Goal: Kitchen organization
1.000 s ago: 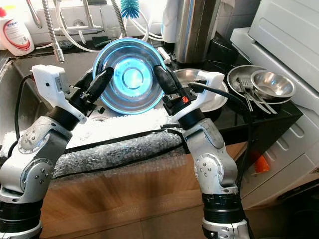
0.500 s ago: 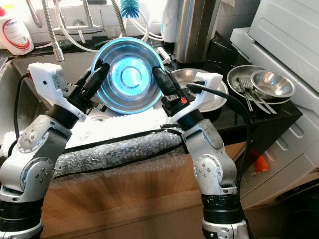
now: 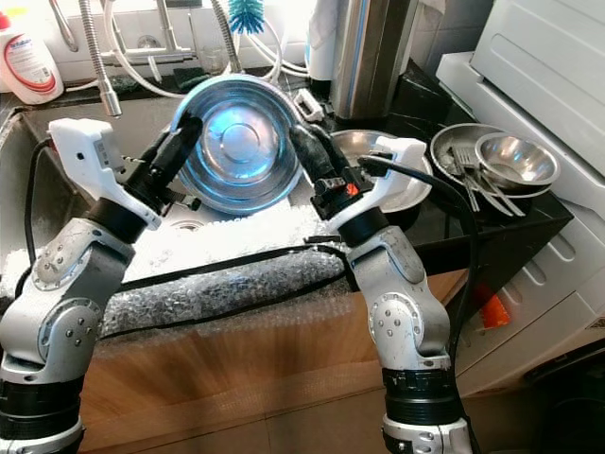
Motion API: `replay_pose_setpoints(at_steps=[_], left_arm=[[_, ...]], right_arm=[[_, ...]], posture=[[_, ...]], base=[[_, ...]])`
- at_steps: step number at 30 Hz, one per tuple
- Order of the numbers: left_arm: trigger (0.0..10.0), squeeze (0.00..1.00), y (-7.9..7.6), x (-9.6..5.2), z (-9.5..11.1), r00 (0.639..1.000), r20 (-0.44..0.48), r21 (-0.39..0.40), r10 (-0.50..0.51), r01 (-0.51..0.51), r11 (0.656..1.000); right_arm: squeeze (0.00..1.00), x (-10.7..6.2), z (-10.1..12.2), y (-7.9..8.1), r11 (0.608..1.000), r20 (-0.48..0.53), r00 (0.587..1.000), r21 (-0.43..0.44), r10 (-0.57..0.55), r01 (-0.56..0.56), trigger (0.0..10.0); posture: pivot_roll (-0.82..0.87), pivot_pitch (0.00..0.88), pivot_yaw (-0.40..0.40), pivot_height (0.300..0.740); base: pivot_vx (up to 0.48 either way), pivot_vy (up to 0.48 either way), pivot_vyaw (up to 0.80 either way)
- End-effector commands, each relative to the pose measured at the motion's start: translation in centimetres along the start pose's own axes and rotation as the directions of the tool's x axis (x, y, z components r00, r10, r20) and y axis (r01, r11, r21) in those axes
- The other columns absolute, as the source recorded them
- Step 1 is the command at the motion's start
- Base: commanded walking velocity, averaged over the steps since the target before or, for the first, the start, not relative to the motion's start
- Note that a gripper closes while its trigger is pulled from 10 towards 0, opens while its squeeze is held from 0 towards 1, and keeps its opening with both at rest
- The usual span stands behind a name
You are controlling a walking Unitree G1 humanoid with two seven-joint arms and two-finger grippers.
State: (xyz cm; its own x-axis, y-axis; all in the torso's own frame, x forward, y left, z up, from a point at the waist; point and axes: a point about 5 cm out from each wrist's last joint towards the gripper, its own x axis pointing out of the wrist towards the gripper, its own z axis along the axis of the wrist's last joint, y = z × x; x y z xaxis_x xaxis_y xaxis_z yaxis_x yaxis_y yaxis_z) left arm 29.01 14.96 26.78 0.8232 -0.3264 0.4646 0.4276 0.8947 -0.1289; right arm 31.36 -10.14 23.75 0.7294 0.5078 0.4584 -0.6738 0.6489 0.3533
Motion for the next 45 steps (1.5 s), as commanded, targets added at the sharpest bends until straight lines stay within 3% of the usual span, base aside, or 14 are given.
replay_pose_setpoints(at_steps=[1,7,8,11,12,13,15,17,20,21,24,27,39,45], left_arm=[[0.0,0.0,0.6,0.2,0.8,0.998,0.047,-0.023,0.037,-0.035,0.999],[0.0,0.0,2.9,0.2,2.4,0.965,0.152,-0.023,0.214,-0.213,0.977],[0.0,0.0,4.1,-0.1,2.9,0.936,0.183,0.027,0.299,-0.309,0.951],[0.0,0.0,4.9,-0.4,3.1,0.92,0.191,0.086,0.343,-0.364,0.927],[4.5,0.0,5.3,-0.6,3.1,0.915,0.19,0.121,0.356,-0.382,0.916],[10.0,0.0,5.8,-0.8,3.0,0.912,0.182,0.186,0.368,-0.399,0.898],[10.0,0.0,6.6,-1.1,2.5,0.916,0.157,0.316,0.37,-0.401,0.86],[10.0,0.0,6.7,-1.1,2.4,0.916,0.155,0.324,0.37,-0.401,0.857],[10.0,0.0,7.7,-1.7,1.8,0.912,0.13,0.414,0.389,-0.407,0.814],[10.0,0.0,8.6,-2.2,1.3,0.903,0.113,0.487,0.414,-0.414,0.77],[10.0,0.0,9.2,-2.6,0.8,0.903,0.112,0.587,0.416,-0.398,0.705],[10.0,0.0,9.7,-2.9,0.0,0.895,0.098,0.637,0.434,-0.391,0.664],[10.0,0.0,12.5,-4.6,-3.2,0.813,-0.009,0.614,0.582,-0.455,0.645],[10.0,0.0,13.2,-4.7,-4.7,0.793,-0.107,0.604,0.599,-0.427,0.673]], right_arm=[[0.0,0.2,0.5,-0.1,1.0,0.018,1.0,-0.023,-0.013,0.013,10.0],[0.0,0.0,0.7,-0.8,0.995,0.026,0.997,-0.056,-0.075,0.077,10.0],[0.0,-0.1,1.1,-1.3,0.981,0.035,0.992,-0.145,-0.124,0.127,10.0],[0.0,-0.2,1.3,-1.6,0.964,0.044,0.988,-0.214,-0.149,0.155,10.0],[0.0,-0.3,1.5,-1.7,0.951,0.052,0.985,-0.255,-0.166,0.174,10.0],[0.0,-0.5,1.8,-1.8,0.933,0.065,0.981,-0.302,-0.185,0.196,10.0],[0.0,-1.0,2.3,-1.9,0.903,0.078,0.977,-0.372,-0.199,0.214,10.0],[0.0,-1.0,2.3,-1.9,0.899,0.079,0.977,-0.382,-0.199,0.214,10.0],[0.0,-1.8,2.5,-2.0,0.863,0.067,0.976,-0.457,-0.208,0.215,10.0],[0.0,-2.6,2.8,-2.2,0.847,0.064,0.972,-0.48,-0.226,0.229,10.0],[0.0,-3.5,2.7,-2.5,0.825,0.055,0.965,-0.508,-0.255,0.247,10.0],[0.0,-4.2,2.4,-2.7,0.81,0.042,0.96,-0.526,-0.277,0.257,10.0],[0.0,-4.8,2.1,-2.4,0.803,0.035,0.952,-0.529,-0.303,0.275,10.0],[0.0,-5.0,2.0,-2.6,0.798,0.03,0.945,-0.527,-0.326,0.292,10.0]], posture=[[0.07,0.095,-0.035,0.74],[0.06,0.094,-0.035,0.74],[0.06,0.094,-0.036,0.74],[0.06,0.094,-0.036,0.74],[0.06,0.095,-0.035,0.74],[0.06,0.095,-0.034,0.74],[0.06,0.096,-0.034,0.74],[0.06,0.096,-0.034,0.74],[0.06,0.096,-0.032,0.74],[0.05,0.097,-0.031,0.74],[0.05,0.098,-0.03,0.74],[0.04,0.098,-0.029,0.74],[0.05,0.096,-0.026,0.74],[0.05,0.094,-0.027,0.74]], base=[[0.0,0.0,0.0],[0.0,0.0,0.0],[0.0,0.0,0.0],[0.0,0.0,0.0],[0.0,0.0,0.0],[0.0,0.0,0.0],[0.0,0.0,0.0],[0.0,0.0,0.0],[0.0,0.0,0.0],[0.0,0.0,0.0],[0.0,0.0,0.0],[0.0,0.0,0.0],[0.0,0.0,0.0],[0.0,0.0,0.0]])
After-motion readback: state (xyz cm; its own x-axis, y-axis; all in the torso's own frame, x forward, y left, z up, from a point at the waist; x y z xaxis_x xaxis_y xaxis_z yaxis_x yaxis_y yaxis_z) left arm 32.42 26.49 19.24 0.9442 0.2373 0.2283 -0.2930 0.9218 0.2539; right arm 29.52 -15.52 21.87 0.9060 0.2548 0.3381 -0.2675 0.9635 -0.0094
